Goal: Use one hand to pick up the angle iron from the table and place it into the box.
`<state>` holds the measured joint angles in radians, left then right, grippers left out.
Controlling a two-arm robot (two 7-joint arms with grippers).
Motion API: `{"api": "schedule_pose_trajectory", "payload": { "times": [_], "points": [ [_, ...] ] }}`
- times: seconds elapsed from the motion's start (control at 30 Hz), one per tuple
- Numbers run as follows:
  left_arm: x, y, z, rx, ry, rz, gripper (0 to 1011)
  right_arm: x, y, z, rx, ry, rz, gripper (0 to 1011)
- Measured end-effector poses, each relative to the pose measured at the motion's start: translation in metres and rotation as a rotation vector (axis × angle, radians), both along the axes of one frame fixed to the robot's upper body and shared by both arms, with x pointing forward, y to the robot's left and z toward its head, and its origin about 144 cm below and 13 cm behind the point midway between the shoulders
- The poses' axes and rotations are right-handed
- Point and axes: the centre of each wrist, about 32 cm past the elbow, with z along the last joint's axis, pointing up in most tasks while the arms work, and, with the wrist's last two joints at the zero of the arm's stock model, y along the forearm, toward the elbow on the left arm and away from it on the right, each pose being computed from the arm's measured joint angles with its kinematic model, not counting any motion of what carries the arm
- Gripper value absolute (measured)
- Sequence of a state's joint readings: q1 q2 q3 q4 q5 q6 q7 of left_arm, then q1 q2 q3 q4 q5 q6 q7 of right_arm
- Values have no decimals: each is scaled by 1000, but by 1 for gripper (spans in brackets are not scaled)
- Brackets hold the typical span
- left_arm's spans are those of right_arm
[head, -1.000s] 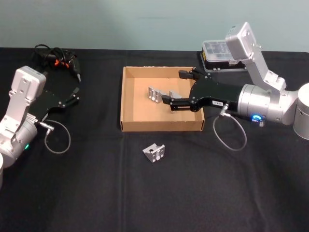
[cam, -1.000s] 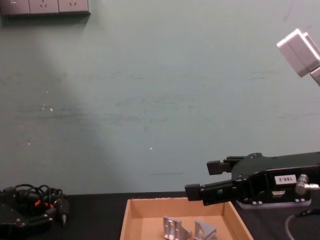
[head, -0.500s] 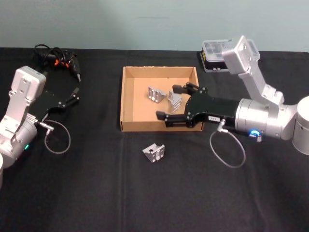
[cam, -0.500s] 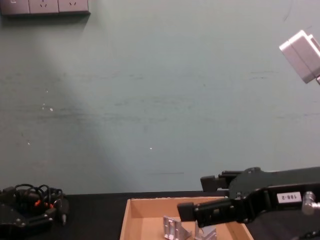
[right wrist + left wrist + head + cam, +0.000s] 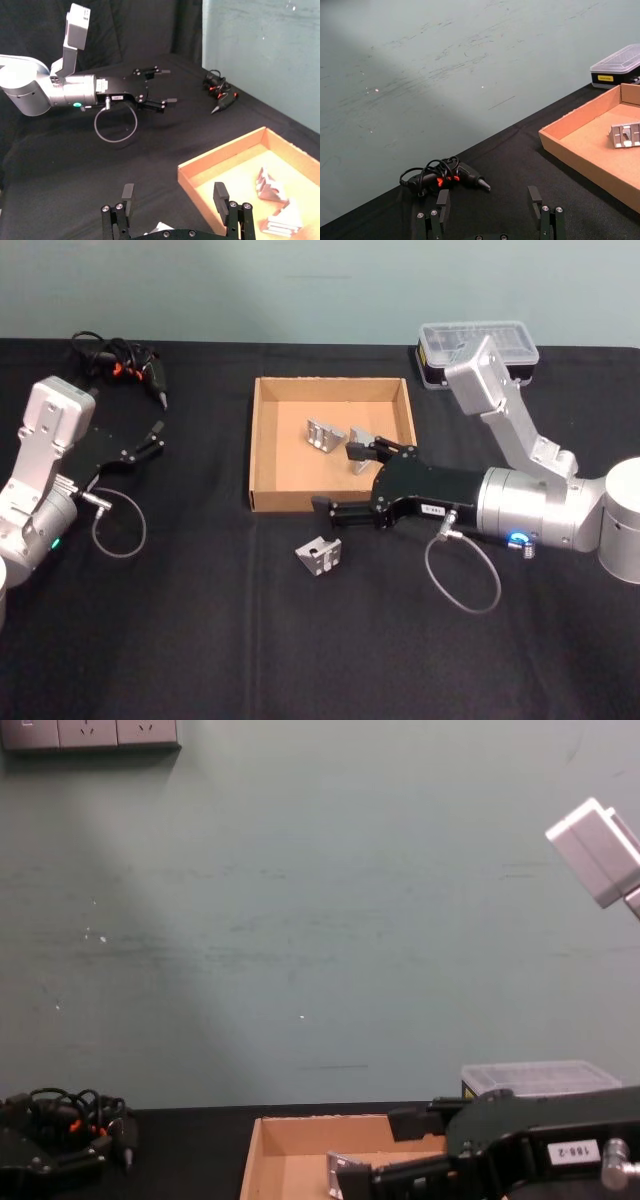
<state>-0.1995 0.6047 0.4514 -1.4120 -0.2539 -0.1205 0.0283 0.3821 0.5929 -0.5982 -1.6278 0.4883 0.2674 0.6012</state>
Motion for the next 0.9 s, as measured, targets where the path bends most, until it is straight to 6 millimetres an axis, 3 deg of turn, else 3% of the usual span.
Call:
{"api": "schedule_pose_trajectory", "payload": {
  "times": [0.9],
  "points": [
    [0, 0, 0, 0, 0, 0, 1011, -36, 27, -22, -88, 12, -68, 1003]
  ]
}}
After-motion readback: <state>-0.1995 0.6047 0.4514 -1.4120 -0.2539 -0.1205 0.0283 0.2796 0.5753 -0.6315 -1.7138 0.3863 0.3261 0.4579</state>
